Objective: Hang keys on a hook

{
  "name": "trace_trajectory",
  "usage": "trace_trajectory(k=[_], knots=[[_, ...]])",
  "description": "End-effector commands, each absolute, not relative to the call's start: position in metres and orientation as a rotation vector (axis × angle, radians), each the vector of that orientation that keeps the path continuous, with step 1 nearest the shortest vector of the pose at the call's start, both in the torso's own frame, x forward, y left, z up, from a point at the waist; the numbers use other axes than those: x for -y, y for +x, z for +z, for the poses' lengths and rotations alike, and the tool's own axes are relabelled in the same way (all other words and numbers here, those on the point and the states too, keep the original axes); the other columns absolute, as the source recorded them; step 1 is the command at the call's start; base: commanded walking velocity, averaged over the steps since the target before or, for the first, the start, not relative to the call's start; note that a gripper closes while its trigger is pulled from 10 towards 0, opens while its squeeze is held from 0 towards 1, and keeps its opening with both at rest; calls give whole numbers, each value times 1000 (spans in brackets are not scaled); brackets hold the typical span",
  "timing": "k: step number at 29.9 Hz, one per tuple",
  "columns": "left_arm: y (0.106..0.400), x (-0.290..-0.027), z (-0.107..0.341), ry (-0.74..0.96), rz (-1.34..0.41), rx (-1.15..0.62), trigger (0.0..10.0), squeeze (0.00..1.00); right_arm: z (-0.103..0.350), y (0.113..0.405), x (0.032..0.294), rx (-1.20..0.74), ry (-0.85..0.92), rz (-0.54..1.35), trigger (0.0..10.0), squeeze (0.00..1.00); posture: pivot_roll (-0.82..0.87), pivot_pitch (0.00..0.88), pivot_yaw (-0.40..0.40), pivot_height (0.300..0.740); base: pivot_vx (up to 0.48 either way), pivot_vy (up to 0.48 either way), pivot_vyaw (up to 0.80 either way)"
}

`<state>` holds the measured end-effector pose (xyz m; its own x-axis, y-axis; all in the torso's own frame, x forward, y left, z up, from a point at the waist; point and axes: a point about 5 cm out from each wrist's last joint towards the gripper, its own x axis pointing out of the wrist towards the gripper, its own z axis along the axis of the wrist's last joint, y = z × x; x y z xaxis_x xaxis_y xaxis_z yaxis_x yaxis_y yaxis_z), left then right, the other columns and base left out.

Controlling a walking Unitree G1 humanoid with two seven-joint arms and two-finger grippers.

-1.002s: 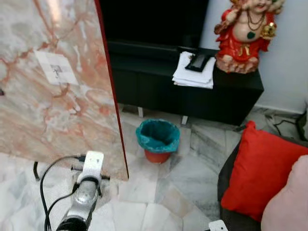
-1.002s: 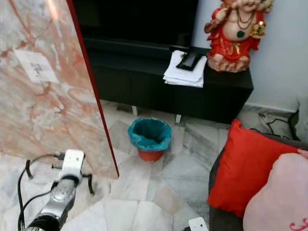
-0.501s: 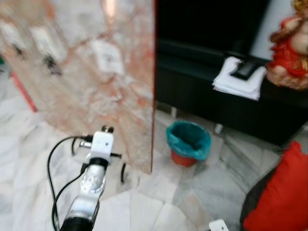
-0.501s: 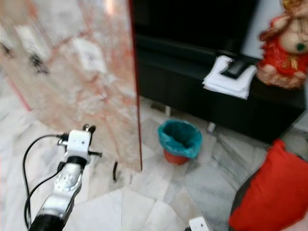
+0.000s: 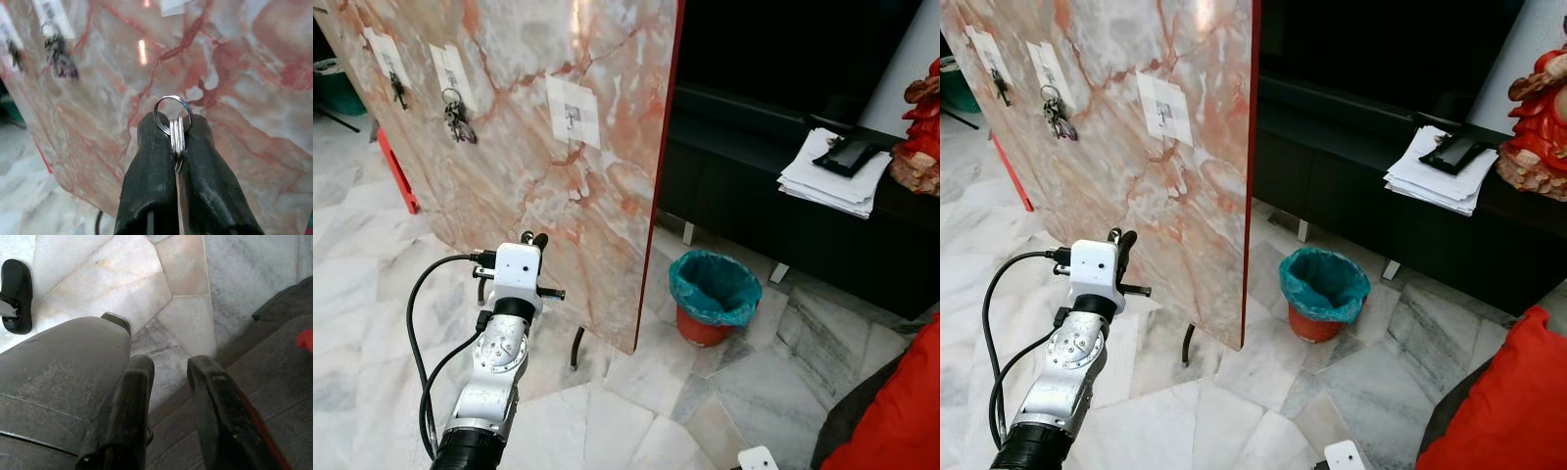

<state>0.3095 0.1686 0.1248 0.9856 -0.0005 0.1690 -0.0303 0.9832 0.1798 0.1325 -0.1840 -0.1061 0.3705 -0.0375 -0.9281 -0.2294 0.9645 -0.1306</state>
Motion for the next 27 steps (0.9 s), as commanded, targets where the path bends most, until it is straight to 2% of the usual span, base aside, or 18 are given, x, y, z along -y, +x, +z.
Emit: trace_trajectory(k=[1, 5, 8, 27], knots=[[314, -171, 137, 151, 31, 197, 10000, 0, -108, 129, 181, -1204, -241, 132, 10000, 0, -106, 11, -35, 740, 0, 0, 0], [317, -174, 140, 96, 61, 176, 10000, 0, -107, 129, 181, -1198, -268, 157, 10000, 0, -106, 6, -35, 740, 246, 0, 0], [318, -173, 141, 101, 57, 177, 10000, 0, -107, 129, 181, -1198, -261, 155, 10000, 0, -103, 4, -37, 740, 263, 0, 742], [321, -166, 145, 102, 17, 156, 10000, 0, -108, 129, 181, -1205, -243, 144, 10000, 0, -101, 21, -37, 740, 273, 0, 0]])
